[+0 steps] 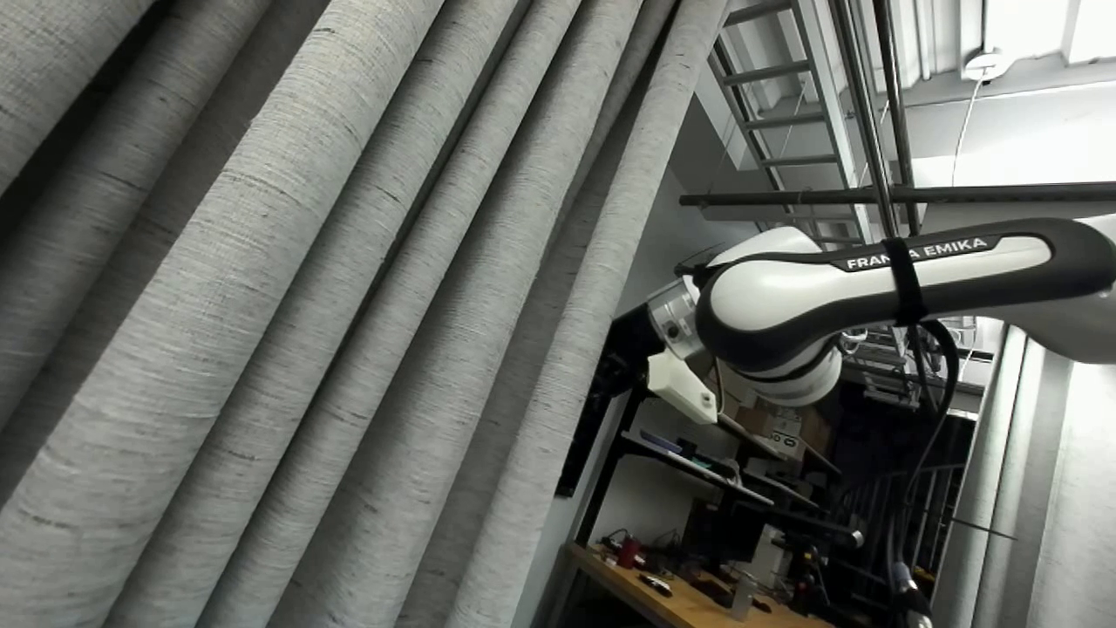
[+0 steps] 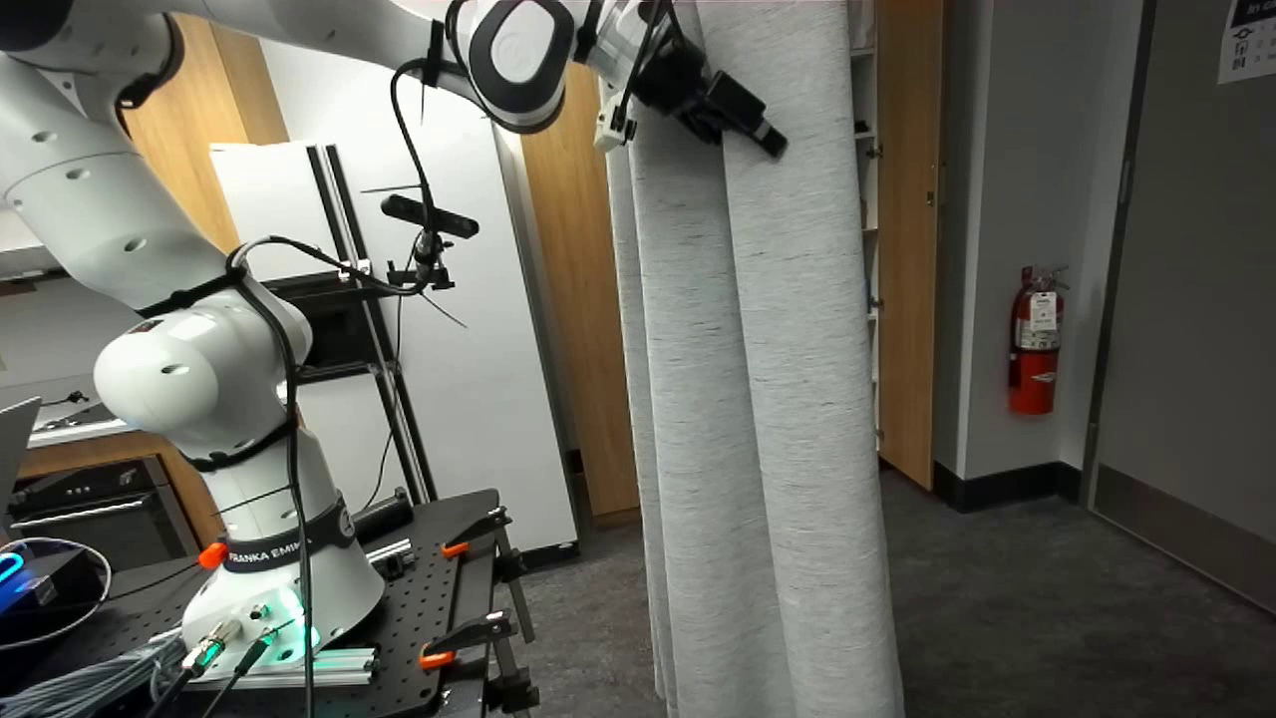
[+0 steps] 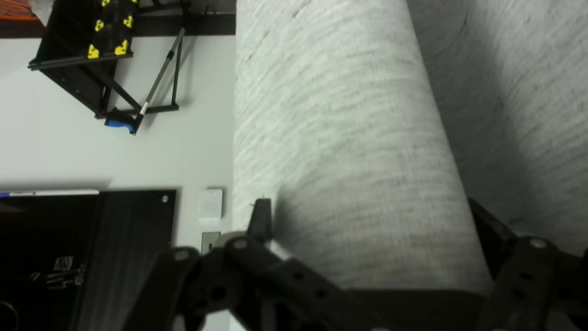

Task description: Close the curtain

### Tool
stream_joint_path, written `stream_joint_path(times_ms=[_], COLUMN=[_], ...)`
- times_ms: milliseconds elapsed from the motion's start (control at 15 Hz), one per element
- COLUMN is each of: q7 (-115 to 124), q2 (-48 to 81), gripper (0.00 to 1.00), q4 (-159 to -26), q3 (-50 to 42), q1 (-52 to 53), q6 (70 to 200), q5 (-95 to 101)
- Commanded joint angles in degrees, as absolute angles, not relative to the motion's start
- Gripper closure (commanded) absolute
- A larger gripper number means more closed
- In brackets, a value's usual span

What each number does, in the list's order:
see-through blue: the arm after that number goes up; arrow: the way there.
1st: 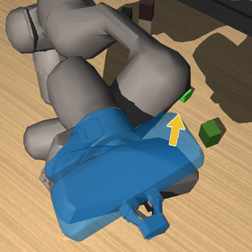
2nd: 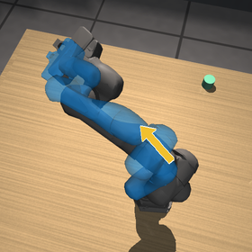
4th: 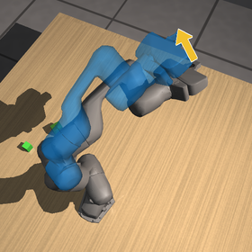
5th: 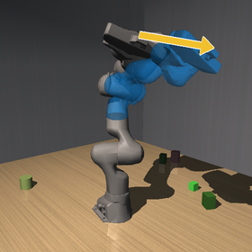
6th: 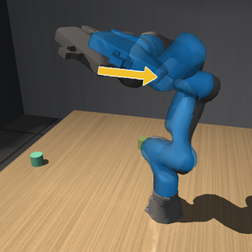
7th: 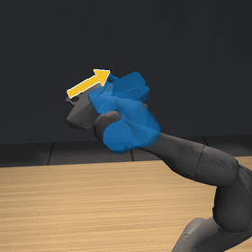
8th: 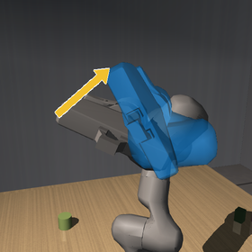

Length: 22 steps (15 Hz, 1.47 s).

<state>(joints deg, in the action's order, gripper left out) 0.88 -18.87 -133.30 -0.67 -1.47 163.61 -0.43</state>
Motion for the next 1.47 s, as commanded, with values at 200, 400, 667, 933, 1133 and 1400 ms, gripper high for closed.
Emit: stream_joint_path(times_ms=[200,400,667,933,1133,1400], q7=[-1.4,-1.6,-1.0,-0.7,-0.3,1.0], q2=[-19.9,-19.7,-19.5,-19.5,-19.4,-19.7], gripper=[0.0,0.0,0.0,0.04,0.3,0.61], q4=[-128.5,-126.2,-124.0,-122.9,-122.4,-122.3], q3=[-2.6,-2.8,-3.1,-3.0,-2.7,-1.9], q1=[-0.8,-1.2,-1.5,-1.7,-2.0,-2.9], q6=[167.7,167.4,167.4,167.6,167.7,167.8], q5=[-1.0,-0.5,-0.6,-0.4,-0.2,0.5])
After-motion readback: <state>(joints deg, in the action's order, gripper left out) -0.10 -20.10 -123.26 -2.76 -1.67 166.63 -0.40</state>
